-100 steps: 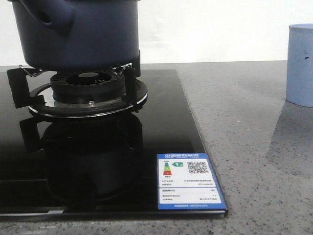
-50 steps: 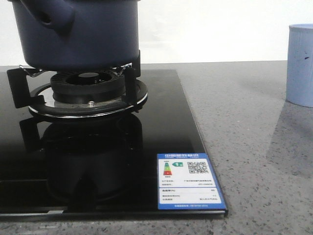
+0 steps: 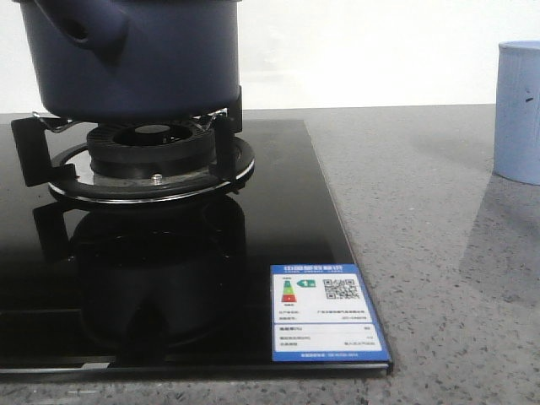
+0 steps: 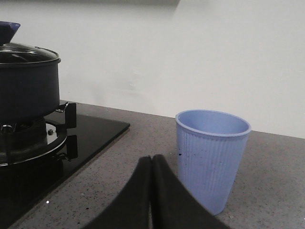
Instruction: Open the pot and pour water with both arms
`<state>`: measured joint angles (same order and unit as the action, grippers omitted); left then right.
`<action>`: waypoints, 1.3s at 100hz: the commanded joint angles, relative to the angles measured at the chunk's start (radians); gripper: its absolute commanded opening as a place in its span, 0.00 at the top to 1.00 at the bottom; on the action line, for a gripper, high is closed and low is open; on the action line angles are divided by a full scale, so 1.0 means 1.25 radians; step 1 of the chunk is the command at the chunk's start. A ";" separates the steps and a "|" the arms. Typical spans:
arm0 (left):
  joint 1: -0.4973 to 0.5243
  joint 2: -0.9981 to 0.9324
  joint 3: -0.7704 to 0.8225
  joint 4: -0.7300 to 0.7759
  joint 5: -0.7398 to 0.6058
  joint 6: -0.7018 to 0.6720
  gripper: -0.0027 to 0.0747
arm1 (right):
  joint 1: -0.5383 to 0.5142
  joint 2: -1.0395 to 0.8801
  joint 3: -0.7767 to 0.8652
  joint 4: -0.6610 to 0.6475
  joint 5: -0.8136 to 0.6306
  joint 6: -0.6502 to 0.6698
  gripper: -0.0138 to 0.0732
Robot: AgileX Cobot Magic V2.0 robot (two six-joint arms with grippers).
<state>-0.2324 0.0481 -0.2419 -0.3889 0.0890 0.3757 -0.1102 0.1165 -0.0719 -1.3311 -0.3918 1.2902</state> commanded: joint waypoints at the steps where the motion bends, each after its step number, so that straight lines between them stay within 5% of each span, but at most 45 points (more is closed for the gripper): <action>1: 0.002 0.008 -0.020 -0.010 -0.060 -0.003 0.99 | 0.001 0.006 -0.021 0.017 -0.007 0.000 0.91; 35: 0.040 0.006 0.015 0.051 -0.065 -0.016 0.99 | 0.001 0.006 -0.021 0.017 -0.007 0.000 0.91; 56: 0.156 -0.064 0.144 0.195 -0.078 -0.242 0.99 | 0.001 0.006 -0.021 0.017 -0.007 0.000 0.91; 130: 0.173 -0.061 0.204 0.186 -0.062 -0.253 0.99 | 0.001 0.008 -0.021 0.017 -0.005 0.000 0.91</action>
<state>-0.0183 -0.0035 -0.0009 -0.1460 0.0914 0.0716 -0.1102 0.1165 -0.0702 -1.3311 -0.3912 1.2932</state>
